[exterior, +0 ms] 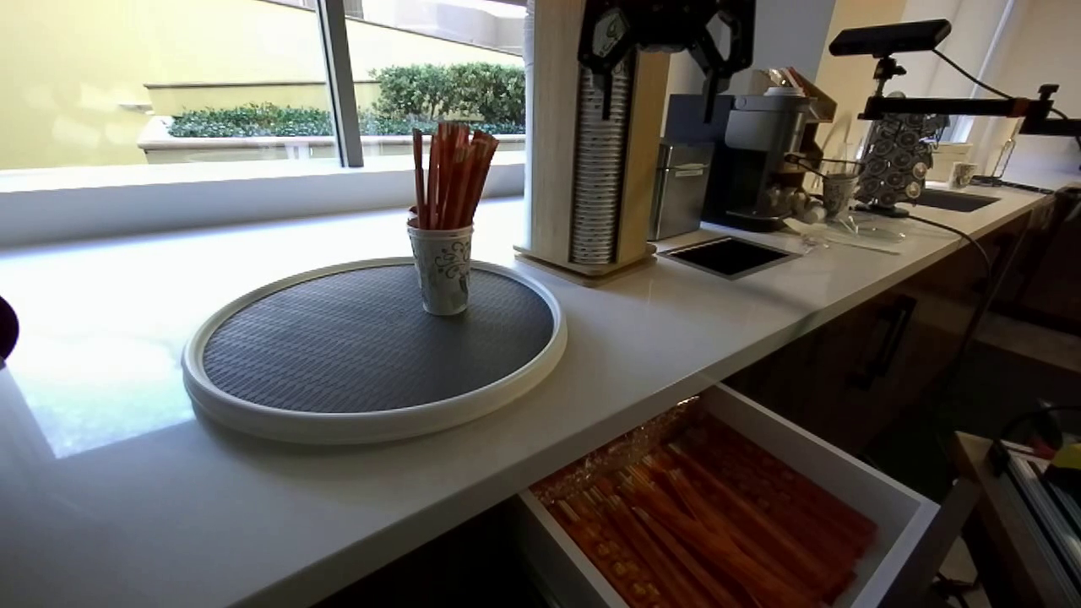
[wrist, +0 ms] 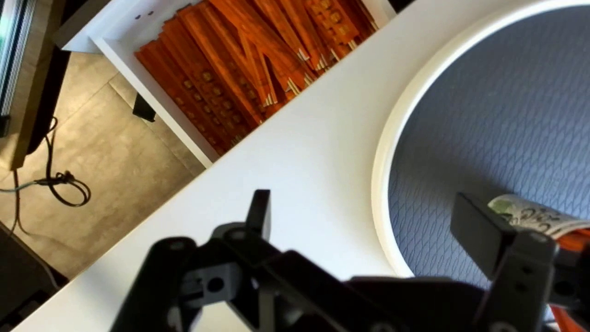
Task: Pick one pack of chopsticks and place it in the drawer
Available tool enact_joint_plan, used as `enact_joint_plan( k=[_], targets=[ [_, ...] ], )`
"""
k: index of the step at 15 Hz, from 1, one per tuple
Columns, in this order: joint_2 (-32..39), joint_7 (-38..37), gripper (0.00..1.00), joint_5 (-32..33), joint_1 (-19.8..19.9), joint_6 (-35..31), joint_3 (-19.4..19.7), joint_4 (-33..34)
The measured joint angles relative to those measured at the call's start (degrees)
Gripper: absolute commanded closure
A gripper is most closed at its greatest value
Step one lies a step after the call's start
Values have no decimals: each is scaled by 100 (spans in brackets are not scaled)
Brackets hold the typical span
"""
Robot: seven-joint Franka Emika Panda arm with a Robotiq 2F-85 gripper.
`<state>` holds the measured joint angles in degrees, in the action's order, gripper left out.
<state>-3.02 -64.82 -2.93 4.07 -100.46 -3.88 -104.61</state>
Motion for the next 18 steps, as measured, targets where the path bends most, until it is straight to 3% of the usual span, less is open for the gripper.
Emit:
enact_joint_plan(
  k=[5, 11, 18],
  targets=[
    [513, -1417, 0, -25, -113, -498, 62, 659],
    [1015, -2874, 0, 209, -365, -2277, 138, 752],
    [1104, -3025, 0, 272, -402, -2416, 173, 790]
  ],
)
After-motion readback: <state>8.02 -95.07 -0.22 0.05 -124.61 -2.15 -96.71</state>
